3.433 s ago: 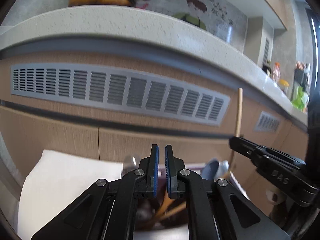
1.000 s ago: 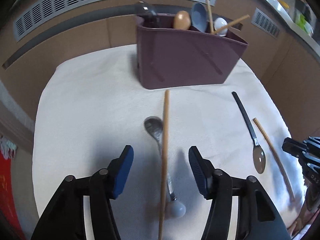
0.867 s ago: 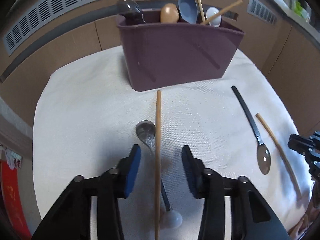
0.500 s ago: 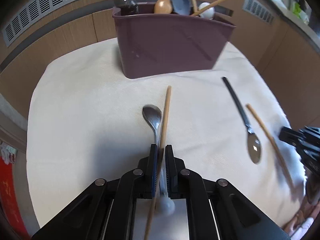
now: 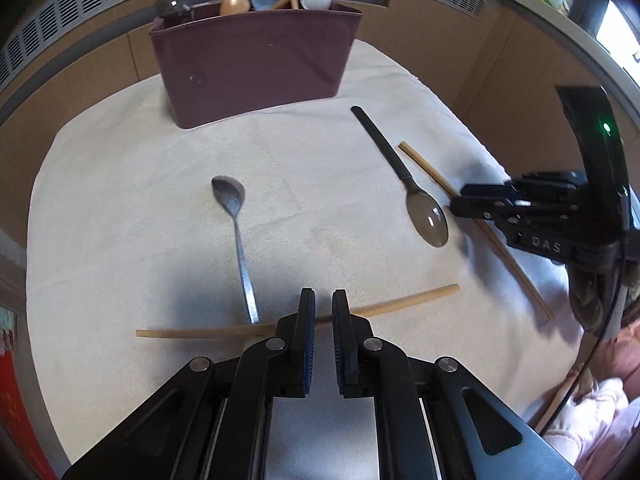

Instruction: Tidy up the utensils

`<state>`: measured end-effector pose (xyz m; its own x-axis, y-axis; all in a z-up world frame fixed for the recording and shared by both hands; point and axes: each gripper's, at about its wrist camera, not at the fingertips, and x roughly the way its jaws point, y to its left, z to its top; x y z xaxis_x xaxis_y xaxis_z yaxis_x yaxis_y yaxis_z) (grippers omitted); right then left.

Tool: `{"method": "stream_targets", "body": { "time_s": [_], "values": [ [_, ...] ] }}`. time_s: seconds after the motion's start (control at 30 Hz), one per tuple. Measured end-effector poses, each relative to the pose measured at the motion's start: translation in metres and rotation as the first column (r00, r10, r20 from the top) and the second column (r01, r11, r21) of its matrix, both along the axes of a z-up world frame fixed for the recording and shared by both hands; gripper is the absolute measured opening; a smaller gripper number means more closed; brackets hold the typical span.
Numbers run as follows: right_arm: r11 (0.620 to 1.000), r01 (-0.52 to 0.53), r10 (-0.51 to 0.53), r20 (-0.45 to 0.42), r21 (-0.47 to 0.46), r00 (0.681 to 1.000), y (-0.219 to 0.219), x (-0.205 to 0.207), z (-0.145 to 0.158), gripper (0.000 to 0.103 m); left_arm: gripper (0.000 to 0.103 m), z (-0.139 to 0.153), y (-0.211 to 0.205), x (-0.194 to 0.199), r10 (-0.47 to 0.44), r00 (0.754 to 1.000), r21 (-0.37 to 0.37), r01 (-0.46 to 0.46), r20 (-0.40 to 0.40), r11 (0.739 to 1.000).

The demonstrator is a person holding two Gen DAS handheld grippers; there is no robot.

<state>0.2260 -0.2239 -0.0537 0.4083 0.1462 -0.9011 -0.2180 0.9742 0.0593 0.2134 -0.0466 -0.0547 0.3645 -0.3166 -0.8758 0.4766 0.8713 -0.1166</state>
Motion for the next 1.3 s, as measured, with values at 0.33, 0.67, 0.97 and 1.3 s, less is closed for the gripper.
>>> {"method": "stream_targets", "body": {
  "time_s": [0.33,0.67,0.97,1.3],
  "values": [
    [0.999,-0.006,0.006,-0.013,0.042,1.000,-0.010,-0.011,0.003,0.007,0.059,0.003,0.006,-0.024,-0.148,0.989,0.122,0.143,0.032,0.982],
    [0.997,0.015,-0.015,0.006,0.078,1.000,-0.018,-0.023,0.005,0.007,0.065,0.012,0.051,0.013,0.133,0.991,-0.041,-0.133,-0.008,0.990],
    [0.995,0.036,-0.038,0.015,0.093,0.999,-0.023,-0.028,0.005,0.007,0.065,0.016,0.046,0.009,0.090,0.996,0.011,-0.090,0.011,0.996],
    [0.991,0.082,-0.088,0.048,0.110,0.995,-0.024,-0.032,0.009,0.008,0.056,-0.006,0.059,-0.034,0.225,0.971,-0.087,-0.217,0.084,0.972]
  ]
}}
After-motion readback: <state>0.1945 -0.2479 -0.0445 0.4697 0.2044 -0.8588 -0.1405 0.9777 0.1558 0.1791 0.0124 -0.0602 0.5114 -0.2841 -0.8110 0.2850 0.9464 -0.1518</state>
